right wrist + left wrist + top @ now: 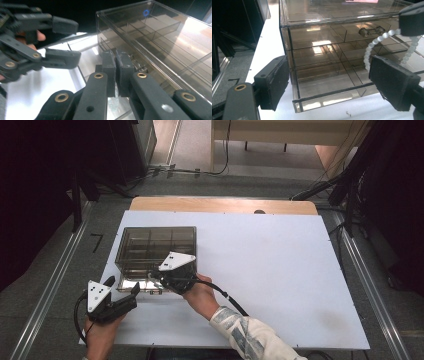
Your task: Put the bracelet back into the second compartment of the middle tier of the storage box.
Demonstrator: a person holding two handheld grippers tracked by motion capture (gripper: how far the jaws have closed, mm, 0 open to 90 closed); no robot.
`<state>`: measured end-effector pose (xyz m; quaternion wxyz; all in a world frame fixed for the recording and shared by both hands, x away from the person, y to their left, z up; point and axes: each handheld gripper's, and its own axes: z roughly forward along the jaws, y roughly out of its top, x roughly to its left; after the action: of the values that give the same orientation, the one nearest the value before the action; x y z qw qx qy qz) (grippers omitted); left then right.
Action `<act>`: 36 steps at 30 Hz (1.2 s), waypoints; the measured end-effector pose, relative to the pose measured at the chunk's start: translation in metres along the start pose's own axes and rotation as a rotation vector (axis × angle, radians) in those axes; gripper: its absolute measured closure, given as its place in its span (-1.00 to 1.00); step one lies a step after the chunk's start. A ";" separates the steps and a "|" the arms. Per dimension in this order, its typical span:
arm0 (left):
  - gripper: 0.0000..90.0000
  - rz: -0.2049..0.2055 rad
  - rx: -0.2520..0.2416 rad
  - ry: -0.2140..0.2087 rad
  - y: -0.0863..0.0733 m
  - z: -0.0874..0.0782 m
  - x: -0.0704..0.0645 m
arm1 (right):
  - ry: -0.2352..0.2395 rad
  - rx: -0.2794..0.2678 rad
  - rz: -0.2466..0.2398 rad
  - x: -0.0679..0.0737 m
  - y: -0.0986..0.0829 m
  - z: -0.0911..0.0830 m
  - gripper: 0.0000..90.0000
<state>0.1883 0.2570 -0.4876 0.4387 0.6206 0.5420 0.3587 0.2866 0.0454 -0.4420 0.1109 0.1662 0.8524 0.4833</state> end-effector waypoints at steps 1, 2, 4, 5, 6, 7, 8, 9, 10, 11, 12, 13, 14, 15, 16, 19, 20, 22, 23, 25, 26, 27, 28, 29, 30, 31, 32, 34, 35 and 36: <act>-0.61 -0.001 -0.001 -0.001 0.000 0.000 0.000 | -0.017 0.013 -0.021 0.000 -0.001 0.002 0.87; -0.61 -0.001 -0.001 -0.001 0.000 0.000 0.000 | -0.025 0.019 -0.023 0.001 -0.002 0.003 0.87; -0.61 0.000 0.001 -0.001 0.000 0.000 0.000 | -0.039 0.034 -0.040 0.001 -0.002 0.005 0.87; -0.61 0.001 0.001 -0.001 0.000 0.000 0.000 | -0.044 0.036 -0.047 0.002 -0.003 0.006 0.87; -0.61 0.001 0.001 -0.001 0.000 0.000 0.000 | -0.045 0.042 -0.049 0.002 -0.003 0.006 0.87; -0.61 0.001 0.001 -0.001 0.000 0.000 0.000 | -0.046 0.045 -0.050 0.002 -0.003 0.007 0.87; -0.61 0.001 0.001 -0.002 0.000 0.000 0.000 | -0.045 0.045 -0.050 0.002 -0.003 0.007 0.87; -0.61 0.001 0.001 -0.002 0.000 0.000 0.000 | -0.044 0.047 -0.045 0.002 -0.003 0.007 0.87; -0.61 0.001 0.001 -0.001 0.000 0.000 0.000 | -0.045 0.051 -0.043 0.002 -0.004 0.007 0.87; -0.61 0.001 0.001 -0.001 0.000 0.000 0.000 | -0.047 0.052 -0.041 0.002 -0.004 0.008 0.87; -0.61 0.001 0.001 -0.002 0.000 0.000 0.000 | -0.048 0.054 -0.045 0.002 -0.004 0.008 0.87; -0.61 0.001 0.002 -0.002 0.000 0.000 0.000 | -0.045 0.058 -0.044 0.002 -0.004 0.008 0.87; -0.61 0.001 0.002 -0.003 0.000 0.000 0.000 | -0.049 0.063 -0.045 0.002 -0.004 0.009 0.87; -0.61 0.001 0.002 -0.003 0.000 0.000 0.000 | -0.050 0.064 -0.047 0.002 -0.004 0.010 0.87; -0.61 0.000 0.002 -0.004 0.000 0.000 0.000 | -0.050 0.067 -0.050 0.002 -0.004 0.010 0.86; -0.61 0.001 0.001 -0.004 0.000 0.000 0.000 | -0.053 0.071 -0.054 0.002 -0.005 0.012 0.85; -0.61 0.001 0.001 -0.004 0.000 0.000 0.000 | -0.054 0.071 -0.053 0.002 -0.005 0.013 0.85; -0.61 0.001 0.002 -0.004 0.000 0.000 0.001 | -0.053 0.074 -0.056 0.002 -0.005 0.013 0.80; -0.61 0.001 0.001 -0.004 0.000 0.000 0.000 | -0.051 0.075 -0.055 0.001 -0.005 0.013 0.74; -0.61 0.001 0.002 -0.003 0.000 0.000 0.000 | -0.045 0.077 -0.044 0.001 -0.005 0.014 0.71; -0.61 0.001 0.002 -0.003 0.000 0.000 0.000 | -0.045 0.077 -0.044 0.001 -0.005 0.014 0.71; -0.61 0.001 0.002 -0.003 0.000 0.000 0.001 | -0.042 0.075 -0.043 0.000 -0.006 0.014 0.65; -0.61 0.001 0.001 -0.004 0.000 0.000 0.001 | -0.040 0.075 -0.040 0.000 -0.006 0.014 0.65; -0.61 0.000 0.002 -0.004 0.000 0.000 0.001 | -0.039 0.073 -0.045 0.000 -0.006 0.014 0.63; -0.61 0.001 0.002 -0.004 0.000 0.000 0.000 | -0.037 0.071 -0.047 0.000 -0.006 0.014 0.60; -0.61 0.001 0.002 -0.004 0.000 0.000 0.000 | -0.037 0.071 -0.049 0.000 -0.006 0.014 0.60; -0.61 0.001 0.001 -0.003 0.000 0.000 0.000 | -0.035 0.071 -0.052 0.000 -0.006 0.014 0.60; -0.61 0.001 0.002 -0.003 0.000 0.000 0.000 | -0.034 0.071 -0.053 0.001 -0.006 0.014 0.58; -0.61 0.001 0.003 -0.003 0.000 0.000 0.000 | -0.033 0.069 -0.056 0.001 -0.006 0.014 0.53; -0.61 0.001 0.003 -0.003 0.000 0.000 0.000 | -0.033 0.069 -0.056 0.001 -0.006 0.014 0.53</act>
<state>0.1883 0.2574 -0.4879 0.4385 0.6221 0.5414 0.3572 0.2896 0.0537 -0.4540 0.1326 0.1537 0.8709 0.4476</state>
